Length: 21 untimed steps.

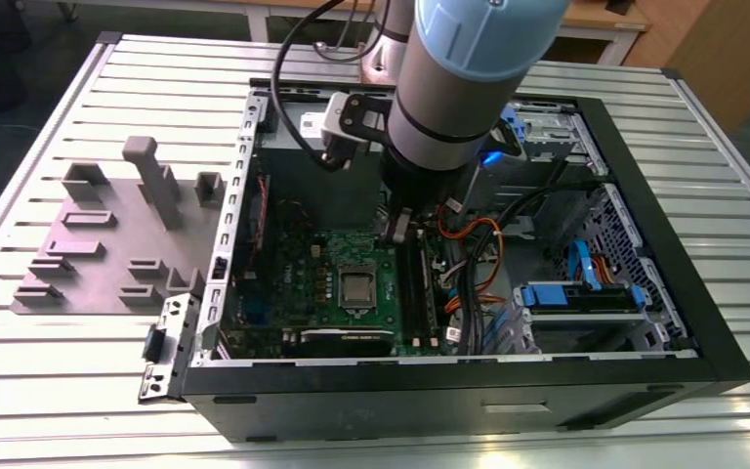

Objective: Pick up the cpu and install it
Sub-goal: 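Install the first cpu locking lever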

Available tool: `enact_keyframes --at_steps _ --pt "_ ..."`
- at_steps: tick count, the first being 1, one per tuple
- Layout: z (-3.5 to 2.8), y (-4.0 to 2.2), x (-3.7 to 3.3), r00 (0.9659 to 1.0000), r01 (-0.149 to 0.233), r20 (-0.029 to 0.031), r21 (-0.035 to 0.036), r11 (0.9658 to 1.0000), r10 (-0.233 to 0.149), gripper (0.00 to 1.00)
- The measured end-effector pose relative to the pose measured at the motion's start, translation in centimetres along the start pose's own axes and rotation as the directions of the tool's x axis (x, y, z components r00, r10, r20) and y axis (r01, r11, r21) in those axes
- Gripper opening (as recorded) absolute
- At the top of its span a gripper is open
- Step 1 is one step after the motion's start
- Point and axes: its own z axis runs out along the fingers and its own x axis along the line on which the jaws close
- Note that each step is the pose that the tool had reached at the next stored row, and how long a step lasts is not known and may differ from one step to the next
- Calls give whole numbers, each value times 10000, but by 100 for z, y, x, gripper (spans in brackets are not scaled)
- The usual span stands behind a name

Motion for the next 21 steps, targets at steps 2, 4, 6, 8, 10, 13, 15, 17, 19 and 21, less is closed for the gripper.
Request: enact_keyframes --at_steps 2,4,6,8,10,13,15,17,19,21 --pt "8 -1 2 9999 6 158 -45 10000 -5 11" --pt "20 -2 5 9996 9 278 -79 10000 -7 11" --pt "32 -3 7 9996 10 299 -83 10000 -8 11" --pt "43 -5 10 9995 11 303 -87 10000 -9 11" --pt "56 -6 13 9995 12 328 -93 10000 -9 11" --pt "66 -7 16 9993 13 364 -104 9999 -10 11" --pt "69 -7 16 9993 14 371 -105 9999 -10 11" --pt "68 -8 24 9993 14 371 -106 9999 -10 11" --pt "67 -7 34 9993 14 370 -106 9999 -10 11" --pt "66 -6 43 9993 15 372 -105 9999 -11 11"
